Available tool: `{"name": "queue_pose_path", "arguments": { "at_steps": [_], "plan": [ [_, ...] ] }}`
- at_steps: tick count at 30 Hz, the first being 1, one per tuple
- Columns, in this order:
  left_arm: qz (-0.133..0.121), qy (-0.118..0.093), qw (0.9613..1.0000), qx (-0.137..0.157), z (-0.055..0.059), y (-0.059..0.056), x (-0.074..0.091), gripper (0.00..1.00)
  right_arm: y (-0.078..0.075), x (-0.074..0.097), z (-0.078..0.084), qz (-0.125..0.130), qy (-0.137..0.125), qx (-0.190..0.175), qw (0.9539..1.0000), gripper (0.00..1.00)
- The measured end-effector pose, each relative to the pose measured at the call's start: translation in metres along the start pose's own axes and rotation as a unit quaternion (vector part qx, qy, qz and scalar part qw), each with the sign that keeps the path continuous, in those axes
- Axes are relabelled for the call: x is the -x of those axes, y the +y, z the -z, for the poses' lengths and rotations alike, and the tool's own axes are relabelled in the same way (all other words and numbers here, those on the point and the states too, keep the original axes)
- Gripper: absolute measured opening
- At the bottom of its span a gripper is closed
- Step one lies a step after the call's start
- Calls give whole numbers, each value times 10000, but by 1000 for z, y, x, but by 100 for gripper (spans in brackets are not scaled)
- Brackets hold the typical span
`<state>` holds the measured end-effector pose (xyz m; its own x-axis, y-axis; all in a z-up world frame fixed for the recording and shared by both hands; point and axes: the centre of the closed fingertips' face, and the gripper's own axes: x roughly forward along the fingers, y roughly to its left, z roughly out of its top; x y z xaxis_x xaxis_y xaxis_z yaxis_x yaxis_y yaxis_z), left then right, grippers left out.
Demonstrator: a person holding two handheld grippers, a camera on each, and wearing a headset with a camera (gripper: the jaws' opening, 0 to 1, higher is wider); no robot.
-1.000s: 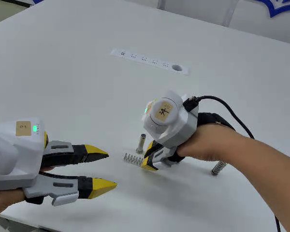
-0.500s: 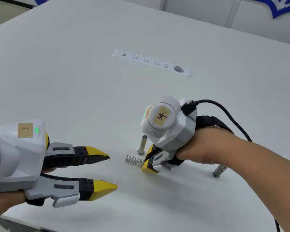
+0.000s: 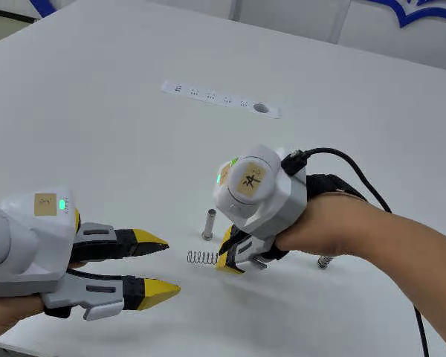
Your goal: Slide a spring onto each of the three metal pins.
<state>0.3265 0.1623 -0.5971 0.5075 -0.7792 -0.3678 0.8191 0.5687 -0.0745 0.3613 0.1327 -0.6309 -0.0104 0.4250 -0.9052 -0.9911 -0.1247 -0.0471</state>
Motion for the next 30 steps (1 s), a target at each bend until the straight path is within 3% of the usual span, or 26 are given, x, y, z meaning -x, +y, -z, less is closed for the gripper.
{"name": "queue_pose_path", "arguments": {
  "at_steps": [10,19,30],
  "plan": [
    [109,87,9997,-208,-2,-4,-4,35,26,22,-14,-128,-189,245,9994,11],
    [260,102,9983,-505,-10,-14,-6,29,38,31,-27,-221,-312,467,9982,11],
    [406,158,9962,-753,-9,-25,-6,18,47,36,-30,-335,-344,657,9967,11]
  ]
}}
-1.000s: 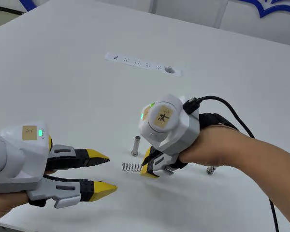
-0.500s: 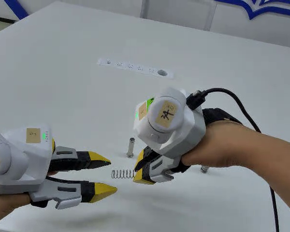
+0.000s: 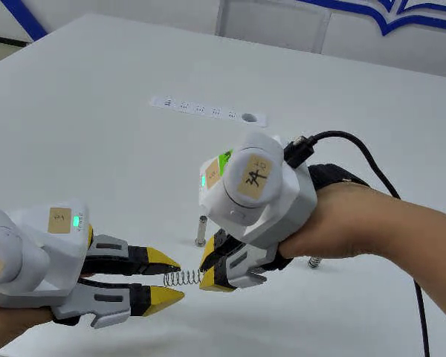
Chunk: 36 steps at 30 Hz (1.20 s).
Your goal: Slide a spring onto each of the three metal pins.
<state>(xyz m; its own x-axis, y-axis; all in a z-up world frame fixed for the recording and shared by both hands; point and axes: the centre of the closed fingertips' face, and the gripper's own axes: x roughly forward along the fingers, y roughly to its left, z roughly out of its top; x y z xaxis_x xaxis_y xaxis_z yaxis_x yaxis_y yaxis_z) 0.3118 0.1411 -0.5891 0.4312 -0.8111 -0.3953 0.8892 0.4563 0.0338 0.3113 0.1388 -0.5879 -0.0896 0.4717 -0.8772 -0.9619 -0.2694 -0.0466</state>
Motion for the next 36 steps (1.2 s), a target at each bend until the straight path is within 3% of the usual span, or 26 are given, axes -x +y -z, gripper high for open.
{"name": "queue_pose_path", "arguments": {
  "at_steps": [14,25,36],
  "plan": [
    [-28,1,9998,-171,-5,-1,-1,12,3,9,-6,60,-73,99,9999,11],
    [-53,-50,9998,-162,-8,-3,1,11,4,18,-27,177,-298,209,9992,11],
    [-119,-155,9997,-173,-14,0,4,11,1,24,-41,270,-336,372,9984,12]
  ]
}}
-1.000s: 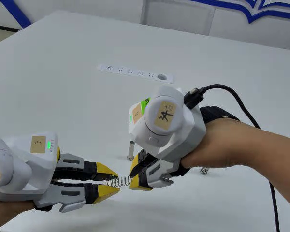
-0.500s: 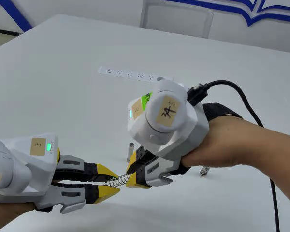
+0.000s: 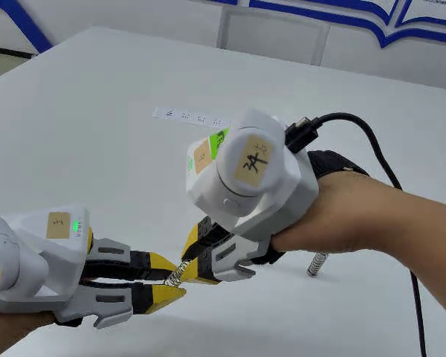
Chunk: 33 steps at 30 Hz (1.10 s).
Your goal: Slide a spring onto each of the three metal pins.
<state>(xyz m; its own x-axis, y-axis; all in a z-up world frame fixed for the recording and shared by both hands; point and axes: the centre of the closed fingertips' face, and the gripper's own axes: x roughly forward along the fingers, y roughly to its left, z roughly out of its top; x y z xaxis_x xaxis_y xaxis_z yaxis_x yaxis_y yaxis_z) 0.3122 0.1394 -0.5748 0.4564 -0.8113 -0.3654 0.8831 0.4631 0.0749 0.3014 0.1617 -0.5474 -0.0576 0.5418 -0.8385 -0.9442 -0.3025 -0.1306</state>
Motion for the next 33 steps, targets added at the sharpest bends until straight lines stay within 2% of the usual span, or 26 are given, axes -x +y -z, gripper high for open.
{"name": "queue_pose_path", "arguments": {
  "at_steps": [5,15,30,33],
  "plan": [
    [-14,-69,10000,10,-3,1,0,11,-1,1,-5,26,-17,52,10000,12],
    [-16,-156,9998,117,-1,0,-1,10,-1,-5,3,-50,154,55,9999,14],
    [-16,-269,9996,96,-9,5,-1,10,-3,-12,6,-130,182,-68,9997,13],
    [-8,-273,9996,105,-8,5,-1,10,-3,-13,7,-140,187,-105,9997,12]
  ]
}}
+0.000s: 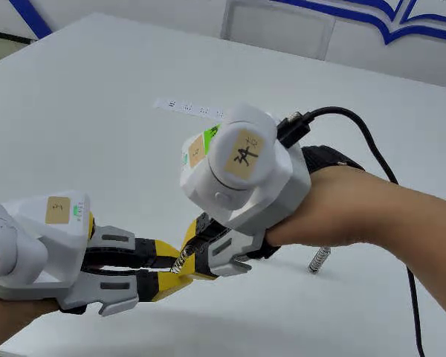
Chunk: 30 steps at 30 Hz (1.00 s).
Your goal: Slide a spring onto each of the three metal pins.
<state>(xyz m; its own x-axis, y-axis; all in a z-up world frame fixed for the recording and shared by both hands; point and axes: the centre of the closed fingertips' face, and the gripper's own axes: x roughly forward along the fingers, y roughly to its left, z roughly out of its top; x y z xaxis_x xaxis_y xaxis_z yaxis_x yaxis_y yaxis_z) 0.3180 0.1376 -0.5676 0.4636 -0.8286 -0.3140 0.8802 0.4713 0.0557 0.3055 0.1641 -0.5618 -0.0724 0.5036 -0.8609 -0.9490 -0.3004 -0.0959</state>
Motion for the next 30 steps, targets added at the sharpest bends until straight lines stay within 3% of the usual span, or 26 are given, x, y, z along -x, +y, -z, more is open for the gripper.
{"name": "queue_pose_path", "arguments": {
  "at_steps": [12,20,30],
  "plan": [
    [-71,-74,9998,197,2,5,0,14,-4,-2,1,-39,76,-8,10000,12],
    [-135,-25,9993,335,11,9,5,20,-10,-1,3,-32,90,-67,9999,12],
    [-247,-25,9984,503,15,14,7,26,-28,9,15,91,174,-197,9996,12]
  ]
}}
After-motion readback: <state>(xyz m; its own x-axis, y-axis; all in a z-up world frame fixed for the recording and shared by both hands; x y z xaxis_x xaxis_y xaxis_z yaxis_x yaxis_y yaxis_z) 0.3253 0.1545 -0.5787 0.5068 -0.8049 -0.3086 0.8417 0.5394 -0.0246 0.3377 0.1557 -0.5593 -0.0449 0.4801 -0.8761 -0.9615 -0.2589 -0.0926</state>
